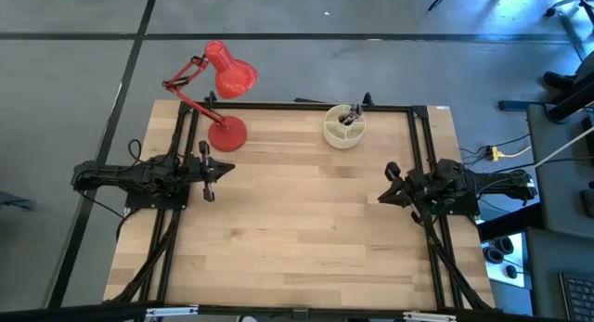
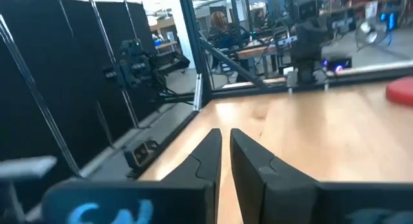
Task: Put items in baskets/containers
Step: Return to Home Position
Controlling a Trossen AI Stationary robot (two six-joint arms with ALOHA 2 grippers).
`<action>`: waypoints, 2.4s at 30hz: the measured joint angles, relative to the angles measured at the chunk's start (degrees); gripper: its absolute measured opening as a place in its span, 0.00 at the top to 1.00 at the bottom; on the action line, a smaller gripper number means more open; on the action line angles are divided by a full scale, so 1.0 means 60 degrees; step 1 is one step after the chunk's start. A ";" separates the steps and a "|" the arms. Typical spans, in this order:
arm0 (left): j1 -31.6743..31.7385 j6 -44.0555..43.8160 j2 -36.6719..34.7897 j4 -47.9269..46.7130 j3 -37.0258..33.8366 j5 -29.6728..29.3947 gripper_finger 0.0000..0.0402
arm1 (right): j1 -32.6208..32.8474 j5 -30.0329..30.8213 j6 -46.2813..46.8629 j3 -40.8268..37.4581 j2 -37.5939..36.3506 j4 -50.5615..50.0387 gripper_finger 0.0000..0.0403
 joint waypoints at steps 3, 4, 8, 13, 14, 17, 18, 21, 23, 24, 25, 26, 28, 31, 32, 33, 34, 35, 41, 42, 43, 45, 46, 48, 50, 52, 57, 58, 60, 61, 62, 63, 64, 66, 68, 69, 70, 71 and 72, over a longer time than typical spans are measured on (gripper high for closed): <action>0.0000 0.0000 0.0000 0.0003 0.0000 0.0000 0.98 | 0.0000 0.0009 0.0355 0.0000 0.0000 0.0000 0.91; 0.0000 0.0000 0.0000 0.0003 0.0000 -0.0002 0.98 | 0.0000 0.0009 0.0342 0.0000 0.0000 0.0000 0.91; 0.0000 0.0000 0.0000 0.0000 0.0000 -0.0003 0.98 | 0.0000 0.0016 0.0356 0.0000 0.0002 0.0000 0.91; 0.0000 0.0000 0.0000 0.0003 0.0000 -0.0002 0.97 | 0.0000 0.0016 0.0345 0.0000 0.0000 0.0000 0.91; 0.0000 0.0000 0.0000 0.0003 0.0000 -0.0004 0.97 | 0.0000 0.0016 0.0333 0.0000 0.0003 0.0000 0.91; 0.0000 0.0000 0.0000 0.0003 0.0000 -0.0004 0.97 | 0.0000 0.0016 0.0338 0.0000 0.0000 0.0000 0.91; 0.0000 0.0000 0.0000 0.0003 0.0000 0.0000 0.97 | 0.0000 0.0016 0.0339 0.0000 0.0000 0.0000 0.91; 0.0000 0.0000 0.0000 0.0003 0.0000 -0.0003 0.98 | 0.0000 0.0016 0.0324 0.0000 0.0002 0.0000 0.91; 0.0000 0.0000 0.0000 0.0003 0.0000 -0.0003 0.98 | 0.0000 0.0016 0.0341 0.0000 0.0002 0.0000 0.91; 0.0000 0.0000 0.0000 0.0003 0.0000 -0.0004 0.98 | 0.0000 0.0016 0.0332 0.0000 0.0004 0.0000 0.91; 0.0000 0.0000 0.0000 -0.0001 0.0000 -0.0001 0.98 | 0.0000 0.0020 0.0323 0.0000 0.0004 0.0000 0.91; 0.0000 0.0000 0.0000 0.0003 0.0000 -0.0004 0.97 | 0.0000 0.0020 0.0323 0.0000 0.0000 0.0000 0.91; 0.0000 0.0000 0.0000 0.0003 0.0000 -0.0004 0.97 | 0.0000 0.0019 0.0341 0.0000 0.0003 0.0000 0.91; 0.0000 0.0000 0.0000 0.0003 0.0000 -0.0003 0.97 | 0.0000 0.0020 0.0325 0.0000 0.0002 0.0000 0.91; 0.0000 0.0000 0.0000 0.0001 0.0000 -0.0004 0.97 | 0.0000 0.0020 0.0336 0.0000 0.0003 0.0000 0.91; 0.0000 0.0000 0.0000 0.0000 0.0000 -0.0004 0.98 | 0.0000 0.0020 0.0341 0.0000 0.0004 0.0000 0.91; 0.0000 0.0000 0.0000 -0.0001 0.0000 -0.0004 0.98 | 0.0000 0.0020 0.0335 0.0000 0.0004 0.0000 0.91; 0.0000 0.0000 0.0000 0.0003 0.0000 -0.0004 0.98 | 0.0000 0.0020 0.0323 0.0000 0.0000 0.0000 0.91; 0.0000 0.0000 0.0003 0.0002 0.0000 -0.0004 0.98 | 0.0000 0.0020 0.0324 0.0000 0.0000 0.0000 0.91; 0.0000 0.0000 0.0001 0.0002 0.0000 -0.0004 0.98 | 0.0000 0.0020 0.0336 0.0000 0.0004 0.0000 0.91; 0.0000 0.0000 0.0002 0.0001 0.0000 -0.0004 0.98 | 0.0000 0.0020 0.0341 0.0000 0.0002 0.0000 0.91; 0.0000 0.0000 0.0001 0.0001 0.0000 -0.0004 0.98 | 0.0000 0.0020 0.0323 0.0000 0.0001 0.0000 0.91; 0.0000 0.0000 0.0003 0.0002 0.0000 -0.0004 0.97 | 0.0000 0.0020 0.0326 0.0000 0.0004 0.0000 0.91; 0.0000 0.0000 0.0002 -0.0001 0.0000 -0.0004 0.97 | 0.0000 0.0020 0.0341 0.0000 0.0004 0.0000 0.91; 0.0000 0.0000 0.0003 0.0003 0.0000 -0.0004 0.98 | 0.0000 0.0020 0.0323 0.0000 0.0000 0.0000 0.91; 0.0000 0.0000 0.0000 0.0003 0.0000 -0.0004 0.98 | 0.0000 0.0020 0.0341 0.0000 0.0002 0.0002 0.91; 0.0000 0.0000 0.0002 0.0001 0.0000 -0.0004 0.98 | 0.0000 0.0020 0.0339 0.0000 0.0003 0.0001 0.91; 0.0000 0.0000 0.0002 0.0003 0.0000 -0.0004 0.98 | 0.0000 0.0020 0.0341 0.0000 0.0004 0.0001 0.91; 0.0000 0.0000 0.0002 0.0001 0.0000 -0.0004 0.97 | 0.0000 0.0020 0.0323 0.0000 0.0000 0.0001 0.91; 0.0000 0.0000 0.0000 -0.0001 0.0000 -0.0004 0.97 | 0.0000 0.0020 0.0327 0.0000 0.0003 0.0003 0.91; -0.0001 0.0000 0.0001 0.0003 0.0000 -0.0004 0.97 | 0.0000 0.0020 0.0341 0.0000 0.0002 0.0002 0.91; 0.0000 0.0000 0.0004 -0.0001 0.0000 -0.0004 0.97 | 0.0000 0.0020 0.0341 0.0000 0.0004 0.0002 0.91; 0.0000 0.0000 0.0001 0.0002 0.0000 -0.0004 0.97 | 0.0000 0.0020 0.0328 0.0000 0.0000 0.0003 0.91; 0.0000 0.0000 0.0003 0.0000 0.0000 0.0000 0.97 | 0.0000 0.0020 0.0329 0.0000 0.0003 0.0002 0.91; 0.0000 0.0000 0.0004 -0.0001 0.0000 -0.0004 0.97 | 0.0000 0.0020 0.0339 0.0000 0.0001 0.0003 0.91; -0.0003 0.0000 0.0003 0.0003 0.0000 -0.0004 0.98 | 0.0000 0.0021 0.0327 0.0000 0.0003 0.0004 0.91; 0.0000 0.0000 0.0000 0.0002 0.0000 0.0000 0.98 | 0.0000 0.0021 0.0323 0.0000 0.0002 0.0004 0.91; -0.0001 0.0000 0.0002 0.0000 0.0000 -0.0004 0.98 | 0.0000 0.0020 0.0330 0.0000 0.0002 0.0004 0.91; -0.0002 0.0000 0.0004 0.0003 0.0000 -0.0004 0.98 | 0.0000 0.0020 0.0341 0.0000 0.0002 0.0004 0.91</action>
